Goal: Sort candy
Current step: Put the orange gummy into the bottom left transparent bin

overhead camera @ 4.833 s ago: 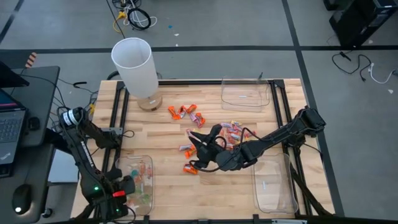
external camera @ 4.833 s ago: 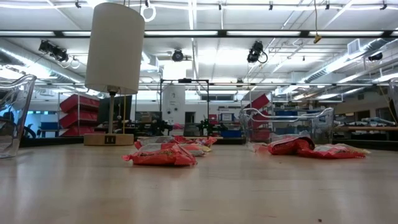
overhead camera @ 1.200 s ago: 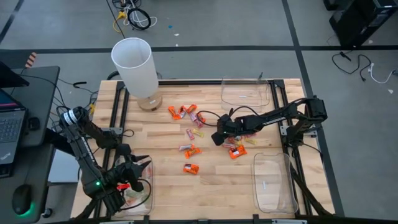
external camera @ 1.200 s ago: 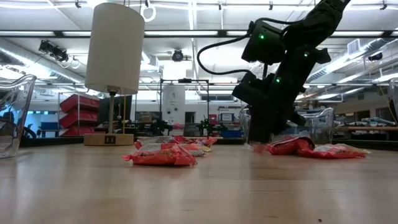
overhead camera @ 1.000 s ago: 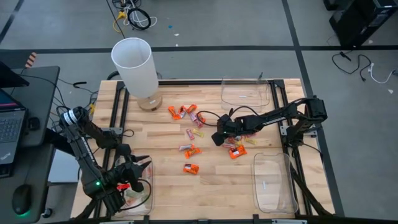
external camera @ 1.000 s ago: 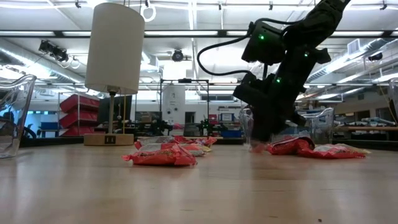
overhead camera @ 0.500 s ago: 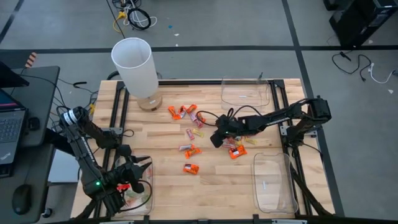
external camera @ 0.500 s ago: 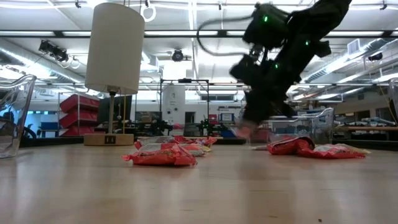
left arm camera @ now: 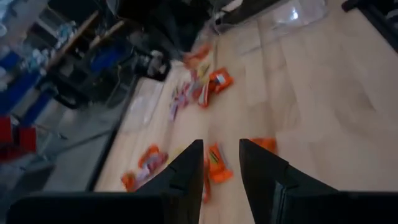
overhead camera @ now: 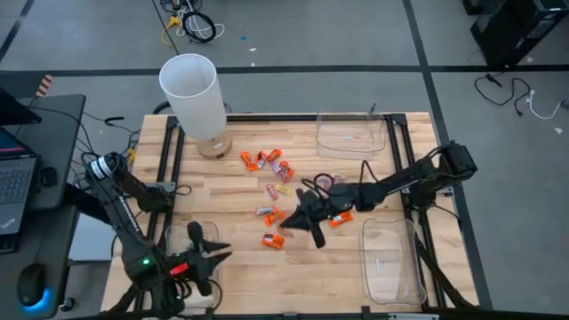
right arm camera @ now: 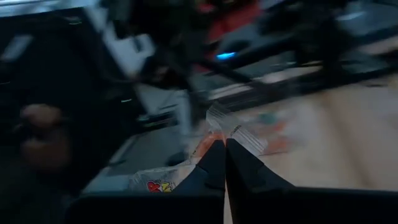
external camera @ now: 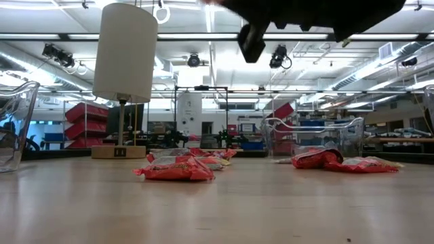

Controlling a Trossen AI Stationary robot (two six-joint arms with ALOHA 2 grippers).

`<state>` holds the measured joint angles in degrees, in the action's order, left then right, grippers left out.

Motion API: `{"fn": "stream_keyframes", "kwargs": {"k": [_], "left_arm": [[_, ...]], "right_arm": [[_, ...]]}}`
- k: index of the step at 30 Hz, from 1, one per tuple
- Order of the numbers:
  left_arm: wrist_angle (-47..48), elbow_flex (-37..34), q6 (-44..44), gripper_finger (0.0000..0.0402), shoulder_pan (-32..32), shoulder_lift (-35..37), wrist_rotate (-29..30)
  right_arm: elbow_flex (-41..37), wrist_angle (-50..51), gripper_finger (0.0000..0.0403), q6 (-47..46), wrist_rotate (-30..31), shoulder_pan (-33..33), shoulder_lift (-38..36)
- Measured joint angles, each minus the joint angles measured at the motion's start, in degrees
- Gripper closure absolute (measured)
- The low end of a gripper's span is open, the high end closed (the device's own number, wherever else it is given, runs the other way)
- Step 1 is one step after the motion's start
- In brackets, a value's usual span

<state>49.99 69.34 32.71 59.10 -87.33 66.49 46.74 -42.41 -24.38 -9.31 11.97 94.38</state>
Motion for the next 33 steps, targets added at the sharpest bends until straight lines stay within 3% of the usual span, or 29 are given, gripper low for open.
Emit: {"fn": "stream_keyframes", "kwargs": {"k": [5,11,17,23,28,33], "left_arm": [[-13.6,-0.2,-16.4,0.0296,-5.2,0.0,-1.8],[-23.8,-0.3,-29.2,0.0296,-13.3,0.0,-14.6],[-27.7,-0.3,-34.1,0.0296,-16.8,0.0,-26.2],[-30.4,-0.3,-35.7,0.0296,-19.6,0.0,-27.4],[-33.0,-0.2,-38.2,0.0296,-21.7,0.0,-34.9],[-33.9,-0.4,-38.5,0.0296,-22.8,0.0,-36.7]], "right_arm": [[1.8,-3.5,0.0403,0.0,-4.3,2.0,4.3],[7.4,-4.1,0.0403,1.0,-7.3,2.6,9.5],[8.5,-3.9,0.0403,3.8,-10.3,2.6,9.3],[8.5,-4.2,0.0403,5.9,-12.0,2.6,9.3],[8.5,-4.5,0.0403,6.6,-12.8,2.5,9.3],[8.5,-4.5,0.0403,6.6,-12.9,2.5,9.2]]}}
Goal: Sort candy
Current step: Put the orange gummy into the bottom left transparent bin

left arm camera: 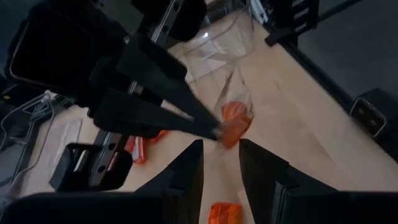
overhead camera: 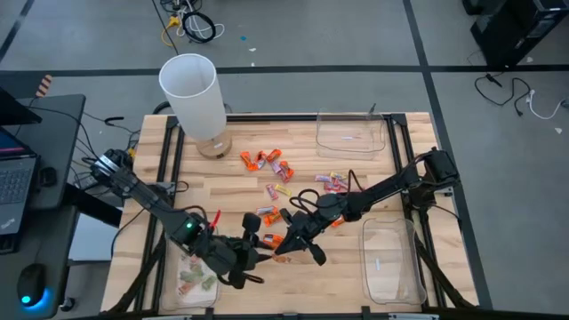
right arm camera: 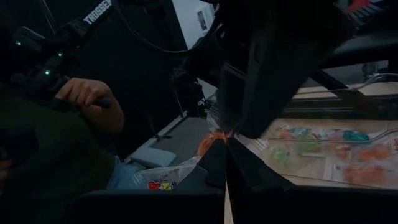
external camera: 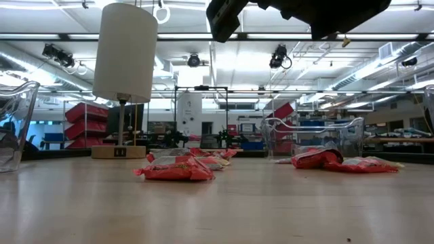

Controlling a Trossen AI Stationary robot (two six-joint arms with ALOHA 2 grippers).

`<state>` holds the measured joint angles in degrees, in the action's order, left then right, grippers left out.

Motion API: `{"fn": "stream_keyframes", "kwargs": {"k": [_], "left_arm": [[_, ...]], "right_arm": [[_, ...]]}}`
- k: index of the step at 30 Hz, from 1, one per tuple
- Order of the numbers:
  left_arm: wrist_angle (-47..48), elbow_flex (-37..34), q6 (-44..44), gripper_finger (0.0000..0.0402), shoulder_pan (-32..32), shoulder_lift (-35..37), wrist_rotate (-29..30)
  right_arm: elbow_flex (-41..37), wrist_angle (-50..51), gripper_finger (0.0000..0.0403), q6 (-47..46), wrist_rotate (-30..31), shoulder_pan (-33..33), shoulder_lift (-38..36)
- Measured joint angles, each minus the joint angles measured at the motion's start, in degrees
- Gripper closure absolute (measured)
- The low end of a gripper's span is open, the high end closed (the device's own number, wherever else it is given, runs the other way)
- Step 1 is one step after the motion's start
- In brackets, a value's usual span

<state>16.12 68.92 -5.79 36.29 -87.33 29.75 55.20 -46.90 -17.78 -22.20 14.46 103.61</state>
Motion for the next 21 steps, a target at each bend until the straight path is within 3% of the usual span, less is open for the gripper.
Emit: {"fn": "stream_keyframes", "kwargs": {"k": [7,14,21], "left_arm": [[-6.7,-4.3,-1.6,0.0311,-0.5,0.0,-0.5],[-8.5,-5.4,-1.6,0.0391,-0.4,0.0,-0.7],[-8.4,-5.4,-1.5,0.0399,-0.4,0.0,-0.7]], "right_arm": [[0.0,-0.3,0.0403,0.0,0.0,0.0,0.0],[0.0,-0.2,0.0402,0.0,0.0,-0.3,-0.1],[0.0,-0.2,0.0386,-0.2,0.0,-0.9,-0.1]]}}
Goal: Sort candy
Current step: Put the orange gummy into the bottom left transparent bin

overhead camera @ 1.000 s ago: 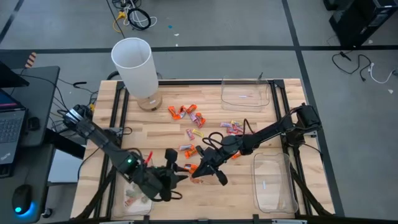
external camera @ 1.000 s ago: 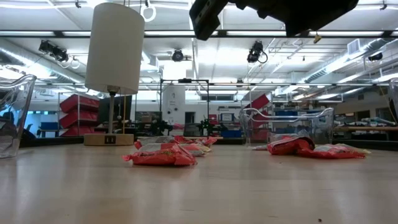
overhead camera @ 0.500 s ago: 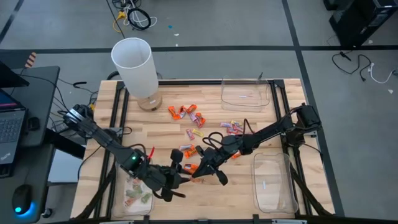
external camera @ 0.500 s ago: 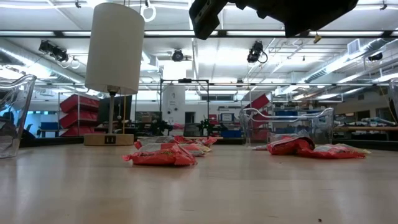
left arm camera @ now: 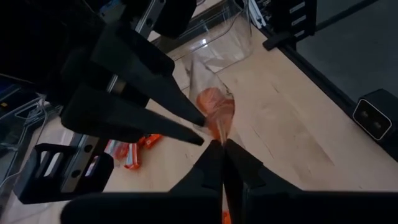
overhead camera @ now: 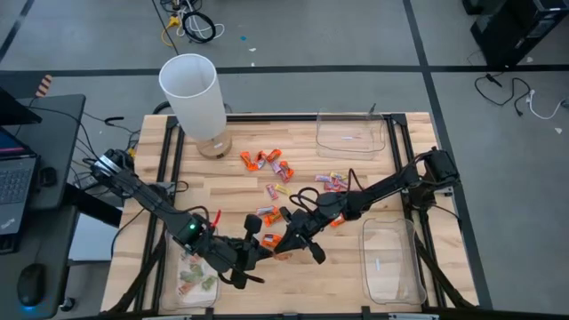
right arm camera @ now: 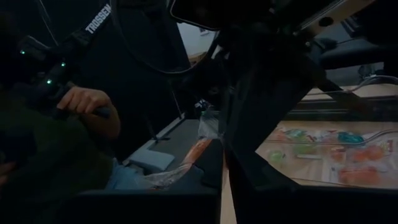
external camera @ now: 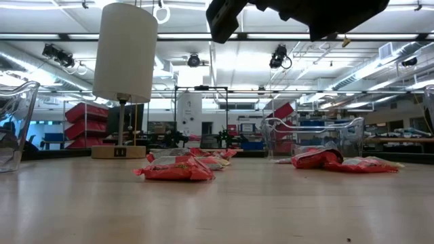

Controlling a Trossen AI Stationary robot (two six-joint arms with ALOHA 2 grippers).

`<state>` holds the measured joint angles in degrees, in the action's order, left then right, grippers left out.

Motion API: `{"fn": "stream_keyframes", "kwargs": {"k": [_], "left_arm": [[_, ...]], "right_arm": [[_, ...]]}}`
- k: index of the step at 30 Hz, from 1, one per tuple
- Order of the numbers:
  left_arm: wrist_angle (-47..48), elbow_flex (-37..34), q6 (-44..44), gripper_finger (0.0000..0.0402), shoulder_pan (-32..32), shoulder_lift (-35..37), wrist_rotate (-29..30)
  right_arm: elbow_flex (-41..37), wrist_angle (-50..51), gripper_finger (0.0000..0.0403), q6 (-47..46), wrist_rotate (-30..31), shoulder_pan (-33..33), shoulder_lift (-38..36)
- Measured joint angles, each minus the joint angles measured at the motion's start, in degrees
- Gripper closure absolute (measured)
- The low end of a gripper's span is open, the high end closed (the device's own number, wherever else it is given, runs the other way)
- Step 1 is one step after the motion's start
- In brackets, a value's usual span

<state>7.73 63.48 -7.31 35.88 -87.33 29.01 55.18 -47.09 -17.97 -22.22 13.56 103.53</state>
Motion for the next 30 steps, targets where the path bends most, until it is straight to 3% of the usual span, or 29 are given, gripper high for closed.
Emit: {"fn": "stream_keyframes", "kwargs": {"k": [7,12,21,30], "left_arm": [[1.0,0.0,0.0,0.0400,0.8,0.0,0.0],[1.7,0.0,-0.1,0.0401,2.1,0.3,-0.2],[5.9,0.0,0.0,0.0401,5.7,3.0,-0.1],[11.7,0.0,4.7,0.0401,10.0,3.2,7.4]], "right_arm": [[0.0,0.9,0.0357,-1.3,-0.3,-1.1,0.0],[0.0,1.0,0.0339,-2.9,-3.7,-2.0,0.0],[0.0,1.1,0.0330,-3.5,-4.8,-2.8,0.0],[0.0,1.8,0.0328,-3.5,-4.9,-2.9,0.0]]}}
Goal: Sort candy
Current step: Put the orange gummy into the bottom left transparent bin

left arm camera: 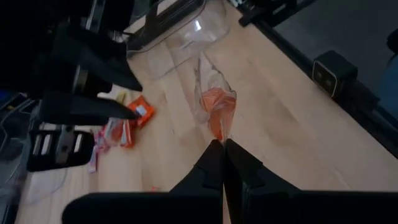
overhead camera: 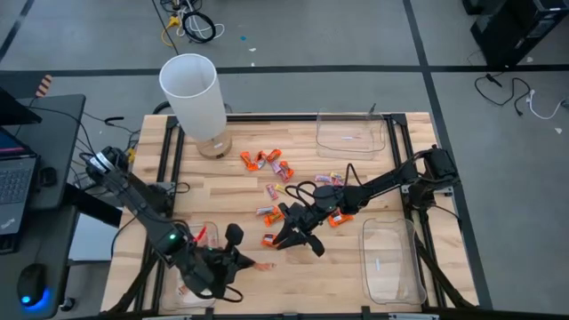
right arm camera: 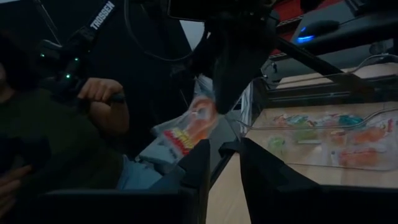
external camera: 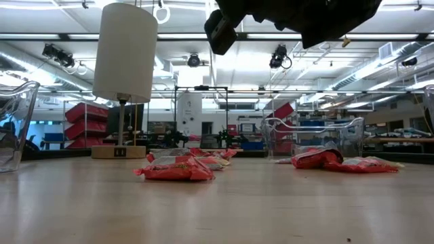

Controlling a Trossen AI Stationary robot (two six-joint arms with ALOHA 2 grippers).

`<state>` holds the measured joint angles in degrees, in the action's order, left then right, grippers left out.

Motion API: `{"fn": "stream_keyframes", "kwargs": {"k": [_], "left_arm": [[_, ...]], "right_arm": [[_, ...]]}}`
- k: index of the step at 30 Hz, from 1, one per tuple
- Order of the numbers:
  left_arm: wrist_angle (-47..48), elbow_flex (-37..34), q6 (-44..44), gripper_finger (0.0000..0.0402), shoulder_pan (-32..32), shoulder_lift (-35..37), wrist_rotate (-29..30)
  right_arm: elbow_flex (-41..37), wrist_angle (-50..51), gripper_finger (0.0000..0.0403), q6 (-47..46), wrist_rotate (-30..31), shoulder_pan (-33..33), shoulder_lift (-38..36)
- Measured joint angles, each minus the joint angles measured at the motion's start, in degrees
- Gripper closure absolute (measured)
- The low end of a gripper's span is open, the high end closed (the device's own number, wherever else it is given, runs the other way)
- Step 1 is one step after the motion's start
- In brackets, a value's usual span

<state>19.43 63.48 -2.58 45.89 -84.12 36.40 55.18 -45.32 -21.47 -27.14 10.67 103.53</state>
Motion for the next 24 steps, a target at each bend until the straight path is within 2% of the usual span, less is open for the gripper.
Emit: {"fn": "stream_keyframes", "kwargs": {"k": [24], "left_arm": [[-0.3,0.0,1.2,0.0401,0.7,0.1,1.2]], "right_arm": [[0.0,-1.4,0.0328,2.2,3.6,-0.4,0.0]]}}
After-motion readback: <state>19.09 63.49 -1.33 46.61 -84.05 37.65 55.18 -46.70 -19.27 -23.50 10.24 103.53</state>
